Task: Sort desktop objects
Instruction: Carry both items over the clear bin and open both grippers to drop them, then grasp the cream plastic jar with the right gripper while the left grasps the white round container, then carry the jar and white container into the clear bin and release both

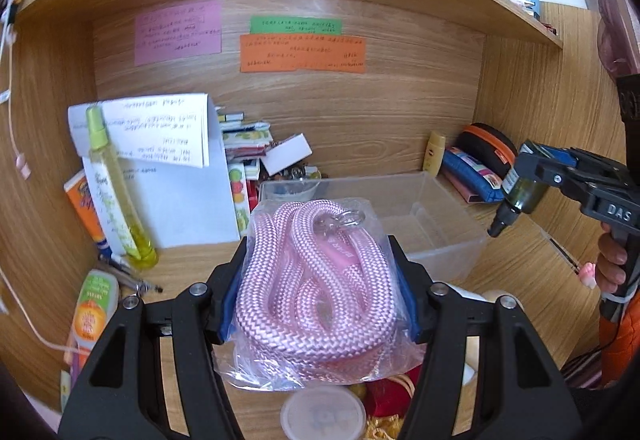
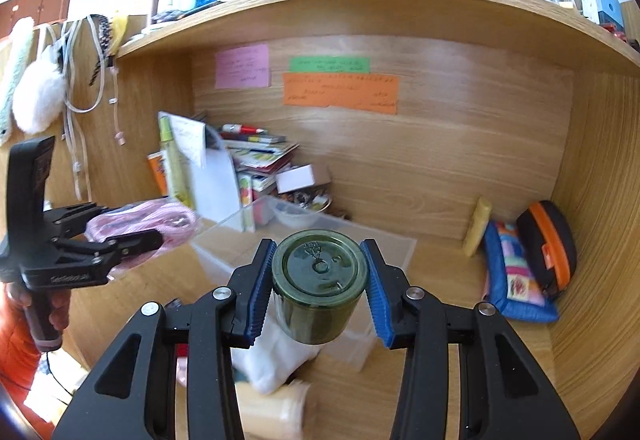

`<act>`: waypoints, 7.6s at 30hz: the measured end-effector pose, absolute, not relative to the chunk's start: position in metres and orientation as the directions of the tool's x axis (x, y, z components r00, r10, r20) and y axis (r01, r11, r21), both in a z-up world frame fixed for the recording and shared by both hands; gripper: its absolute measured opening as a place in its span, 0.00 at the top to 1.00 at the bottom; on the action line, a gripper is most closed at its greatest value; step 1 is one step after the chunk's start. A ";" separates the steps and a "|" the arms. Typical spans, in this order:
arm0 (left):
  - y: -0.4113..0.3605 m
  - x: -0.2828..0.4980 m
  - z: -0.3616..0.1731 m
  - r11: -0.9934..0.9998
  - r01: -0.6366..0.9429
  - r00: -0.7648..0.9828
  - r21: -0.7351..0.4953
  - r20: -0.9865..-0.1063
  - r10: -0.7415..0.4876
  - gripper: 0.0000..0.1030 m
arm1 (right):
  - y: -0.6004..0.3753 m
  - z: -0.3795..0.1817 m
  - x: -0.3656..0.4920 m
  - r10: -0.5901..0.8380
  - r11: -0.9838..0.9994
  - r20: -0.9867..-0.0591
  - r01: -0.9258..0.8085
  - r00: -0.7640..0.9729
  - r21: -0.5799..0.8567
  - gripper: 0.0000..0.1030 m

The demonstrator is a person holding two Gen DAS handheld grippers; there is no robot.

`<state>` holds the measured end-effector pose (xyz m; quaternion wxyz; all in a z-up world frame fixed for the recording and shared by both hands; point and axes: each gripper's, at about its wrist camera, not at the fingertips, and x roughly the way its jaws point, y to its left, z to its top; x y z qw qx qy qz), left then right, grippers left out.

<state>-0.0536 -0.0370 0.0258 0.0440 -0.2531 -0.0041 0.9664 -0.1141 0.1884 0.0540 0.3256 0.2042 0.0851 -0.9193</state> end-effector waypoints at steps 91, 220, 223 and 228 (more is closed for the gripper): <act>-0.031 -0.150 0.017 -0.989 -0.057 -0.792 0.136 -0.609 -0.038 0.05 | 0.137 0.025 -0.197 -0.463 -0.767 -0.602 0.634 -0.650 -0.095 0.17; -0.075 -0.111 0.015 -0.989 -0.072 -0.785 -0.129 -0.604 0.136 0.37 | 0.201 0.035 -0.175 -0.561 -0.775 -0.552 0.626 -0.617 0.088 0.38; -0.071 -0.122 0.017 -0.988 -0.087 -0.784 -0.127 -0.603 0.147 0.37 | 0.196 0.035 -0.183 -0.565 -0.770 -0.559 0.631 -0.607 0.092 0.38; -0.067 -0.140 0.017 -0.984 -0.112 -0.774 -0.136 -0.609 0.172 0.37 | 0.186 0.033 -0.195 -0.568 -0.761 -0.571 0.642 -0.593 0.090 0.38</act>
